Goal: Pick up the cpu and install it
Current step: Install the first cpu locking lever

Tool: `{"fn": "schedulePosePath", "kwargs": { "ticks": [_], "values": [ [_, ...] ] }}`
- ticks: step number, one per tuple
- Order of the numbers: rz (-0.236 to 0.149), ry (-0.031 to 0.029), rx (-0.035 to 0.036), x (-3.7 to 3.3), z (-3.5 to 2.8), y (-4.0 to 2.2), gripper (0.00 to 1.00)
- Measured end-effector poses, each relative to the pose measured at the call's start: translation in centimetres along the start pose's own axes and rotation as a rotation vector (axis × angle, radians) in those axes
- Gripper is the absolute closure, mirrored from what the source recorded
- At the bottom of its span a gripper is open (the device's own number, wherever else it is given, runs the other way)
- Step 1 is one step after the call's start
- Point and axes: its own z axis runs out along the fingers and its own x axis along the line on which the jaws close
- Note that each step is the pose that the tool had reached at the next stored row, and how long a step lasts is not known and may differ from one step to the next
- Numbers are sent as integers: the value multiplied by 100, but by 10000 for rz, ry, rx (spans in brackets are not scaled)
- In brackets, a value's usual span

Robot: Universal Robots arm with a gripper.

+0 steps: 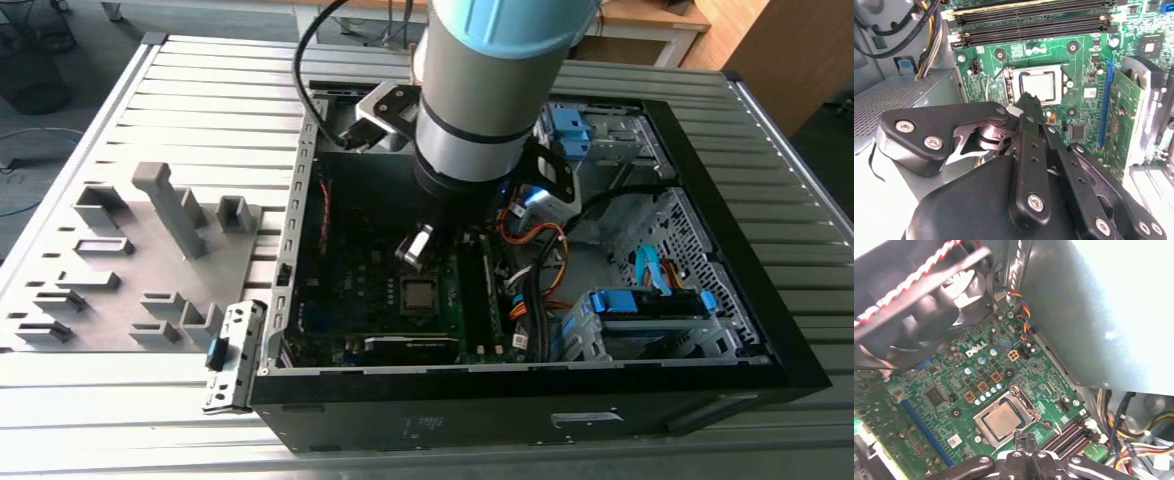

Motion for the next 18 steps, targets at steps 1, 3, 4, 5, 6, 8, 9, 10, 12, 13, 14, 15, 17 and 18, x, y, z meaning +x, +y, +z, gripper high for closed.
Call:
{"fn": "schedulePosePath", "kwargs": {
  "ticks": [1, 3, 4, 5, 6, 8, 9, 10, 12, 13, 14, 15, 17, 18],
  "values": [
    [0, 1, 1, -3, -27, 2, 90],
    [-1, 0, 0, -6, -60, 5, 90],
    [0, -2, -1, -6, -59, 5, 90],
    [-1, -2, 0, -6, -59, 5, 90],
    [-1, -3, -1, -8, -59, 7, 90],
    [0, -1, -1, -17, -59, 14, 90],
    [0, -6, -4, -23, -57, 19, 90],
    [0, -9, -7, -31, -55, 25, 90],
    [-1, -15, -11, -46, -52, 36, 90],
    [-1, -16, -12, -55, -51, 43, 90],
    [-1, -16, -12, -64, -49, 49, 90],
    [-1, -16, -12, -72, -47, 54, 90],
    [-1, -16, -13, -90, -43, 63, 90],
    [-1, -17, -13, -99, -41, 68, 90]
  ]
}}
